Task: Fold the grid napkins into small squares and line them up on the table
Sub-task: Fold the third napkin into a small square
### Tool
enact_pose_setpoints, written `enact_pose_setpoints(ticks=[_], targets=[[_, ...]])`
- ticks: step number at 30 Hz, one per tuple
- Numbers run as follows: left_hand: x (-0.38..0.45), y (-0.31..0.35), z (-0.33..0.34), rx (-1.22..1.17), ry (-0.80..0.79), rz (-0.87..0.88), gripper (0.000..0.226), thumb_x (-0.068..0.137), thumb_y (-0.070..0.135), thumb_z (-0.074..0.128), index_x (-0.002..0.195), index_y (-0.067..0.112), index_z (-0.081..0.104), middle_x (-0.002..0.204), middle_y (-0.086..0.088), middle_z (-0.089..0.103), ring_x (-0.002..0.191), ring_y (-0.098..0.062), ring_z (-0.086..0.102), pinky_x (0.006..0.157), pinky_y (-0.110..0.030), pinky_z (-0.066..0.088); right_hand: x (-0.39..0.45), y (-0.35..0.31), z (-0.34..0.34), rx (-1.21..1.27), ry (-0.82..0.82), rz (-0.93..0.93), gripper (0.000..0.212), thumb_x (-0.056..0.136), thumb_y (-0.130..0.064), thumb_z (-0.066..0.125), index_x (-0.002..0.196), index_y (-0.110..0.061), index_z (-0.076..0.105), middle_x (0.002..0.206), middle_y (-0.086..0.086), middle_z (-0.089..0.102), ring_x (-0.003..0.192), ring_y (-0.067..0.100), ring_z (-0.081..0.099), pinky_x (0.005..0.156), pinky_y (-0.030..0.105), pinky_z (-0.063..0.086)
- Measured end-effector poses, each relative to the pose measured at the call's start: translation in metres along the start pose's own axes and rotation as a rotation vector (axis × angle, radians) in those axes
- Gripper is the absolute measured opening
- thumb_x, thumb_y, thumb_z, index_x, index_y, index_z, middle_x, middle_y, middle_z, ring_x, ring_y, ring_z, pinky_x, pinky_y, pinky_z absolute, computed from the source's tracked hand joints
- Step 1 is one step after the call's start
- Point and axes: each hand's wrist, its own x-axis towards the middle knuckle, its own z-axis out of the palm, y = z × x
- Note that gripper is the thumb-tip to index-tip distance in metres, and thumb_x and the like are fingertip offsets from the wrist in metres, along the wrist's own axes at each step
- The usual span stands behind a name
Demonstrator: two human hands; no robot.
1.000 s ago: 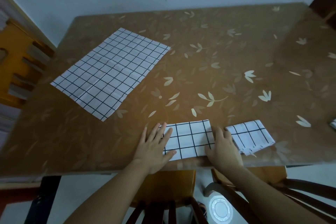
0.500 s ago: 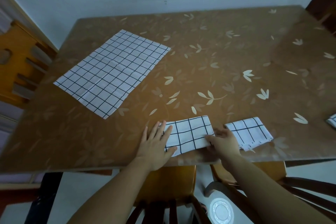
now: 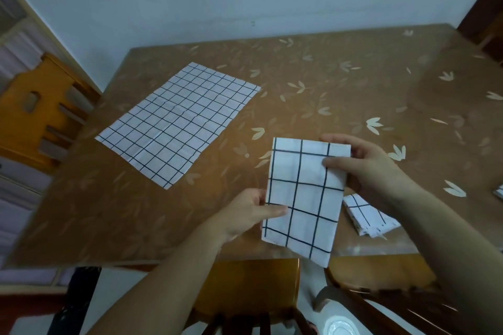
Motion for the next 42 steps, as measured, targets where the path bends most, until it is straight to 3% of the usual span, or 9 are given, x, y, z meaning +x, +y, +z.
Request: enact_pose_setpoints(ticks=[4, 10, 15, 21, 26, 32, 35, 39, 42], targets=[[0.001, -0.006, 0.02, -0.111, 0.241, -0.047, 0.014, 0.092, 0.019, 0.064, 0.102, 0.013, 0.072, 0.1, -0.002, 0.075, 0.093, -0.018, 0.072, 0.081, -0.036, 0.058, -0.003, 0.047, -0.002, -0.131, -0.019, 0.242, 0.034, 0.088, -0.028, 0.066, 0.107, 0.0, 0.068, 0.099, 0.012, 0.075, 0.094, 0.028, 0.071, 0.086, 0.044, 0.056], [-0.007, -0.027, 0.025, -0.188, 0.361, -0.17, 0.012, 0.095, 0.023, 0.061, 0.095, 0.018, 0.072, 0.077, 0.012, 0.075, 0.07, 0.001, 0.07, 0.06, -0.018, 0.056, -0.012, 0.093, 0.001, -0.286, -0.038, 0.334, 0.032, 0.09, -0.017, 0.065, 0.098, 0.014, 0.063, 0.099, 0.022, 0.071, 0.098, 0.04, 0.066, 0.091, 0.052, 0.053], [-0.009, -0.025, 0.03, -0.362, 0.362, -0.282, 0.023, 0.093, 0.023, 0.061, 0.113, 0.012, 0.066, 0.106, -0.007, 0.073, 0.101, -0.025, 0.067, 0.092, -0.048, 0.053, -0.012, 0.101, 0.001, -0.282, 0.083, 0.251, 0.033, 0.089, -0.018, 0.067, 0.121, -0.016, 0.059, 0.086, -0.001, 0.076, 0.087, 0.018, 0.072, 0.094, 0.049, 0.052], [-0.007, -0.016, 0.041, -0.476, 0.415, -0.189, 0.014, 0.093, 0.013, 0.061, 0.103, 0.009, 0.069, 0.1, -0.01, 0.075, 0.096, -0.027, 0.069, 0.089, -0.043, 0.055, -0.013, 0.093, 0.002, -0.189, 0.166, 0.009, 0.048, 0.092, -0.009, 0.061, 0.135, -0.025, 0.049, 0.062, -0.003, 0.064, 0.074, 0.011, 0.067, 0.087, 0.038, 0.054], [-0.011, -0.01, 0.036, -0.111, 0.531, 0.095, 0.014, 0.087, 0.011, 0.069, 0.083, 0.024, 0.074, 0.111, 0.01, 0.069, 0.105, -0.01, 0.063, 0.074, -0.011, 0.05, -0.013, 0.078, -0.007, -0.491, 0.083, -0.063, 0.026, 0.089, -0.01, 0.066, 0.111, -0.022, 0.067, 0.076, -0.005, 0.07, 0.079, -0.005, 0.065, 0.08, 0.016, 0.053], [-0.023, 0.013, 0.028, 0.416, 0.597, 0.481, 0.043, 0.075, 0.004, 0.074, 0.05, 0.031, 0.053, 0.139, 0.018, 0.048, 0.14, 0.003, 0.024, 0.091, 0.0, 0.03, -0.011, 0.071, -0.014, -0.699, 0.06, -0.116, 0.007, 0.086, -0.018, 0.069, 0.092, -0.022, 0.073, 0.077, -0.01, 0.074, 0.075, 0.003, 0.069, 0.077, 0.031, 0.056], [-0.032, 0.029, 0.028, 0.346, 0.569, 0.538, 0.022, 0.077, 0.009, 0.071, 0.068, 0.029, 0.069, 0.109, 0.015, 0.071, 0.115, -0.002, 0.059, 0.099, -0.022, 0.042, -0.016, 0.054, -0.01, -0.54, 0.071, -0.148, 0.007, 0.086, -0.013, 0.069, 0.089, -0.02, 0.07, 0.077, -0.002, 0.075, 0.077, 0.013, 0.071, 0.067, 0.019, 0.052], [-0.039, 0.039, 0.028, 0.1, 0.573, 0.468, 0.021, 0.079, 0.013, 0.071, 0.078, 0.033, 0.076, 0.075, 0.0, 0.074, 0.076, -0.026, 0.069, 0.064, -0.039, 0.057, -0.018, 0.043, 0.0, -0.151, -0.013, -0.026, 0.021, 0.089, -0.018, 0.063, 0.11, -0.02, 0.068, 0.095, 0.017, 0.071, 0.091, 0.021, 0.07, 0.088, 0.039, 0.056], [-0.038, 0.042, 0.028, 0.046, 0.606, 0.428, 0.023, 0.081, 0.008, 0.073, 0.073, 0.029, 0.075, 0.071, 0.001, 0.074, 0.072, -0.021, 0.071, 0.058, -0.03, 0.056, -0.016, 0.04, 0.006, -0.079, -0.005, -0.047, 0.019, 0.089, -0.012, 0.062, 0.103, -0.02, 0.072, 0.099, 0.006, 0.075, 0.098, 0.024, 0.069, 0.086, 0.04, 0.056]])
